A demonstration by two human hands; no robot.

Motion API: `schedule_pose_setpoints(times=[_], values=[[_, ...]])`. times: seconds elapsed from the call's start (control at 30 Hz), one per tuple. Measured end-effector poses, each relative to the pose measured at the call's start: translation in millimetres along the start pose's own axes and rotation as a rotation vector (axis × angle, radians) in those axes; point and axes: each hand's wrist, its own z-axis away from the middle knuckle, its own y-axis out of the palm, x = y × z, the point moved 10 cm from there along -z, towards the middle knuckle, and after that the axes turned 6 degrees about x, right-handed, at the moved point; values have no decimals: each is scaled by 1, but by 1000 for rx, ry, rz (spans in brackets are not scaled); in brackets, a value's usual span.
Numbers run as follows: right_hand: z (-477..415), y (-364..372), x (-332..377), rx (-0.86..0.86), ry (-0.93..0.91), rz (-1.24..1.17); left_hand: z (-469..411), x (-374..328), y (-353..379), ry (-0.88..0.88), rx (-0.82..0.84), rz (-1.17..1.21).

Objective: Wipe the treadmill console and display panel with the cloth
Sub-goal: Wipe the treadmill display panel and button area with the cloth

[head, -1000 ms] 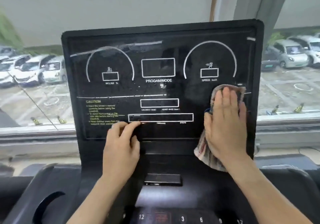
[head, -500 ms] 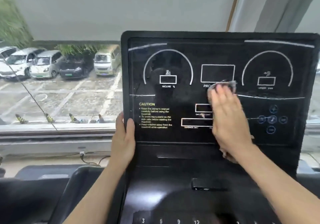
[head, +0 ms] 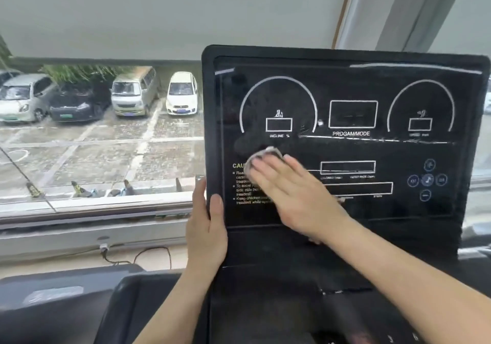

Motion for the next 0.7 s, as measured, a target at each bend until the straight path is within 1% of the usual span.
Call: schedule_pose_setpoints(times=[0.07,0.1,0.13,0.17,0.2,0.27,0.3,0.37,0.4,0.43,0.53,0.57,0.6,0.67,0.7], values=[[-38,-25,-41,-138,225,22,-2,2,2,-14,8,28],[-55,-35,-51,-192,337,11,-2,3,3,-25,16,42],[-67,-40,-51,-222,420,-16,-1,4,4,-23,20,46],[-71,-38,-40,-224,443,-32,0,4,3,-9,17,48],[-69,-28,-18,-181,386,-29,0,3,1,9,5,53],[-37,5,38,-13,150,5,0,2,0,37,1,41],[-14,15,58,37,50,5,0,2,1,37,10,30],[9,20,62,58,-100,31,1,2,3,34,20,15],[2,17,52,46,-120,47,1,0,3,39,22,12],[-16,8,37,24,-73,38,1,-1,3,47,22,6],[-95,-40,-24,-169,270,-19,2,-5,3,50,33,2],[-112,-51,-37,-208,370,-27,3,-6,4,45,52,5],[-122,-56,-40,-219,427,-35,3,-7,5,40,62,11],[-119,-46,-24,-195,417,-41,3,-9,2,58,39,10],[-109,-34,-6,-146,355,-29,3,-8,1,59,24,13]])
